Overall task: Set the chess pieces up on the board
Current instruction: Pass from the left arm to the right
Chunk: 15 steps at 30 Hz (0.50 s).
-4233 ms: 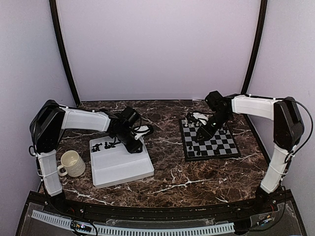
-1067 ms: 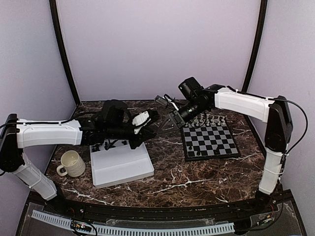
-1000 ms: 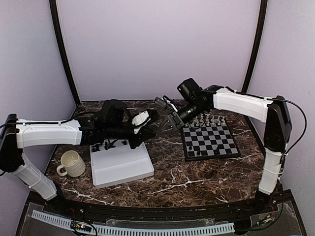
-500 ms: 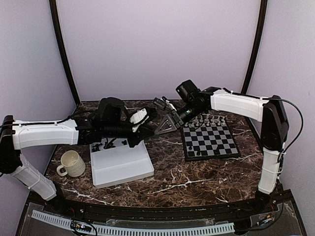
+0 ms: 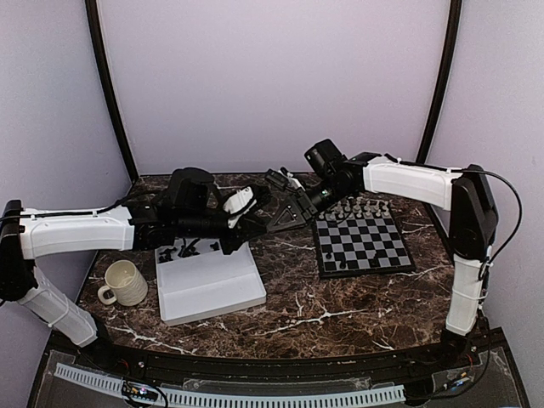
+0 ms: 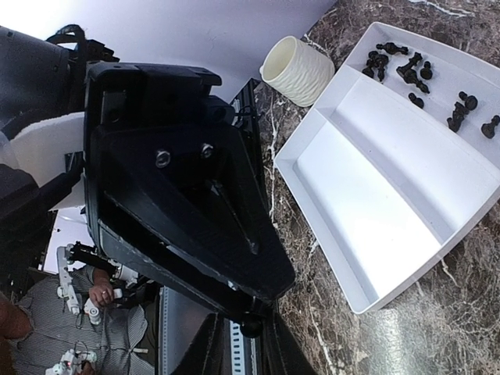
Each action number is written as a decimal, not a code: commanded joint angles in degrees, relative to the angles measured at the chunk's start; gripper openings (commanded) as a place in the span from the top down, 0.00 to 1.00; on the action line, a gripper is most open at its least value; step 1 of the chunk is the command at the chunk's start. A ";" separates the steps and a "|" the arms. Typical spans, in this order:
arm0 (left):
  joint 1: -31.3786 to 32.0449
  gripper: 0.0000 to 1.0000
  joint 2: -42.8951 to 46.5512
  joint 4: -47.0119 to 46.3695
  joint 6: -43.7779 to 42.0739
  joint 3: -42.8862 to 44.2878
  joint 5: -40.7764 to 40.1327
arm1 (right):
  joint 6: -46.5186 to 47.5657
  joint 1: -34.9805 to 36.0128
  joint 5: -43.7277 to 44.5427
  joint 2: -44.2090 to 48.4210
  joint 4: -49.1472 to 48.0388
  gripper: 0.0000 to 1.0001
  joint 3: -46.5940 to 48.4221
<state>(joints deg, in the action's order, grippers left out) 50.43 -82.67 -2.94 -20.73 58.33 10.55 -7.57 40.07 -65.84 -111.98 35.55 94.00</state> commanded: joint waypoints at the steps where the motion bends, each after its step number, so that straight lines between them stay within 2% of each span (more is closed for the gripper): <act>1: 0.69 0.92 1.45 1.17 -1.13 -0.42 1.51 | -1.78 0.20 -3.62 -0.60 -4.79 0.78 0.33; 7: 0.79 0.92 1.55 1.31 -1.15 -0.42 1.67 | -2.55 -0.01 -2.85 -1.13 -5.65 0.81 0.22; 15: 0.87 0.89 1.38 1.58 -1.28 -0.42 2.41 | -3.04 -0.38 -2.60 -1.44 -6.55 0.99 -0.08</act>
<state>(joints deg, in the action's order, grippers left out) 50.54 -82.65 -2.31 -21.45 58.33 10.52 -10.70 39.68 -67.16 -113.06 32.80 93.84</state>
